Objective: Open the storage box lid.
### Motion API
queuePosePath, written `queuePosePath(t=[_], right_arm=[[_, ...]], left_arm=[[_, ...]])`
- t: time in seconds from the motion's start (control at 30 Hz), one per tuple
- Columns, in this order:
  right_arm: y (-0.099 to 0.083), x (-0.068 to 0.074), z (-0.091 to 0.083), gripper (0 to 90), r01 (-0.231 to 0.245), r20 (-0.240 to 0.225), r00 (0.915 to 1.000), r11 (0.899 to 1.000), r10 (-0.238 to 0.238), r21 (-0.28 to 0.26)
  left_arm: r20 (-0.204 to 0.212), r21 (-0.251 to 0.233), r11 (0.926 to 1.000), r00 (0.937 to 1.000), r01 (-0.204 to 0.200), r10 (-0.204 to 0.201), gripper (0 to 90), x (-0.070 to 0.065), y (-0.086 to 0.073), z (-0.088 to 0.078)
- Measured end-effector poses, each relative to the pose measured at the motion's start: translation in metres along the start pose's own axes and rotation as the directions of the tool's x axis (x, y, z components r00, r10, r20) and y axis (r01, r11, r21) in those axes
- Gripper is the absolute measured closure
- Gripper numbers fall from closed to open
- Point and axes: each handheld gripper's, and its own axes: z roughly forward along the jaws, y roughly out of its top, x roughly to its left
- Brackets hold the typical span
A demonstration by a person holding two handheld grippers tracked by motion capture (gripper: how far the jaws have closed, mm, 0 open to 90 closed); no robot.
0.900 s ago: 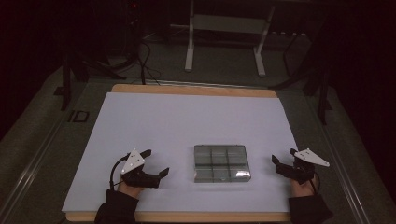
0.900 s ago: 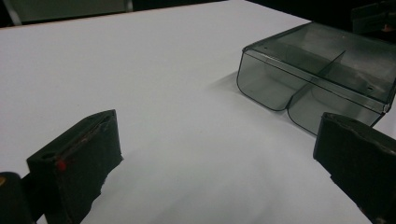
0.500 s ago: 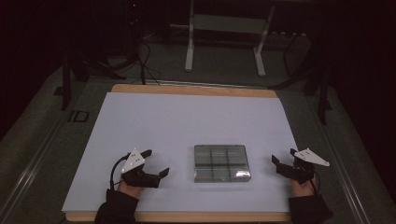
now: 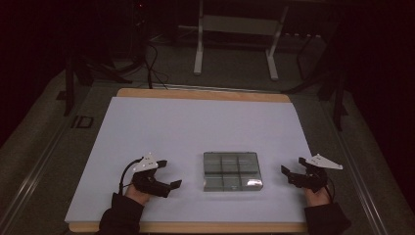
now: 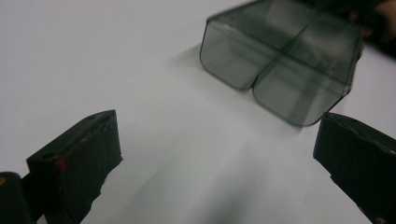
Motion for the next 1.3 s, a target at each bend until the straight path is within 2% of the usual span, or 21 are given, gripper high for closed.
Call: queuePosePath(t=[0.07, 0.23, 0.33, 0.37, 0.47, 0.6, 0.67, 0.7, 0.8, 0.83, 0.9, 0.93, 0.97, 1.0, 1.13, 1.27, 1.3], right_arm=[[0.001, 0.001, 0.0, 14.0, 0.009, -0.011, 0.9999, 1.0, -0.008, 0.012], [0.004, 0.009, 0.002, 15.0, 0.071, -0.043, 0.9967, 0.996, -0.068, 0.049], [0.004, 0.013, 0.002, 17.1, 0.071, -0.09, 0.9937, 0.997, -0.067, 0.039], [0.004, 0.014, 0.001, 21.1, 0.078, -0.095, 0.9927, 0.996, -0.075, 0.031], [0.004, 0.019, 0.002, 21.8, 0.106, -0.108, 0.9889, 0.994, -0.102, 0.035], [0.005, 0.024, 0.003, 22.6, 0.132, -0.16, 0.9793, 0.991, -0.125, 0.033], [0.005, 0.028, 0.003, 27.6, 0.152, -0.173, 0.9744, 0.988, -0.144, 0.034], [0.004, 0.03, 0.004, 27.7, 0.16, -0.183, 0.9715, 0.986, -0.151, 0.036], [0.004, 0.033, 0.004, 29.1, 0.169, -0.2, 0.967, 0.985, -0.158, 0.04], [0.004, 0.035, 0.004, 33.4, 0.185, -0.222, 0.9596, 0.982, -0.172, 0.038], [0.003, 0.038, 0.004, 40.1, 0.196, -0.242, 0.9535, 0.98, -0.18, 0.044], [0.003, 0.038, 0.004, 40.1, 0.196, -0.242, 0.9535, 0.98, -0.18, 0.044], [0.003, 0.04, 0.005, 45.8, 0.216, -0.258, 0.9461, 0.975, -0.195, 0.053], [0.002, 0.041, 0.005, 49.1, 0.218, -0.263, 0.9445, 0.974, -0.196, 0.058], [0.0, 0.046, 0.006, 66.1, 0.262, -0.294, 0.9271, 0.963, -0.232, 0.065], [0.0, 0.048, 0.007, 80.6, 0.27, -0.32, 0.9171, 0.961, -0.238, 0.058], [0.0, 0.048, 0.007, 80.6, 0.27, -0.32, 0.9171, 0.961, -0.238, 0.058]], left_arm=[[-0.013, 0.022, 0.9994, 0.9996, -0.025, 0.026, 2.0, -0.003, 0.002, 0.003], [0.006, 0.057, 0.9977, 0.9993, -0.037, 0.037, 2.0, -0.005, 0.005, 0.008], [0.007, 0.053, 0.9977, 0.9991, -0.043, 0.043, 2.2, -0.007, 0.007, 0.009], [0.007, 0.053, 0.9977, 0.9991, -0.043, 0.043, 3.8, -0.007, 0.007, 0.009], [0.003, 0.059, 0.997, 0.9987, -0.051, 0.05, 5.0, -0.01, 0.01, 0.014], [-0.002, 0.061, 0.9959, 0.9977, -0.067, 0.067, 8.6, -0.015, 0.012, 0.018], [0.003, 0.058, 0.9958, 0.9974, -0.071, 0.071, 18.2, -0.017, 0.013, 0.021], [0.005, 0.069, 0.9945, 0.9969, -0.079, 0.079, 18.3, -0.018, 0.013, 0.023], [0.007, 0.084, 0.9926, 0.9962, -0.088, 0.087, 26.6, -0.021, 0.014, 0.025], [0.015, 0.095, 0.9909, 0.9954, -0.095, 0.094, 31.6, -0.022, 0.014, 0.028], [0.022, 0.098, 0.9902, 0.995, -0.099, 0.097, 41.3, -0.024, 0.014, 0.029], [0.022, 0.098, 0.9902, 0.995, -0.099, 0.097, 46.1, -0.024, 0.014, 0.029], [0.03, 0.102, 0.9893, 0.9944, -0.104, 0.101, 49.4, -0.026, 0.015, 0.031], [0.03, 0.102, 0.9893, 0.9944, -0.104, 0.101, 52.6, -0.026, 0.015, 0.031], [0.024, 0.121, 0.9851, 0.9925, -0.122, 0.12, 60.1, -0.03, 0.016, 0.035], [0.026, 0.151, 0.9772, 0.9887, -0.15, 0.147, 71.7, -0.035, 0.017, 0.041], [0.026, 0.151, 0.9772, 0.9887, -0.15, 0.147, 75.5, -0.035, 0.017, 0.041]])
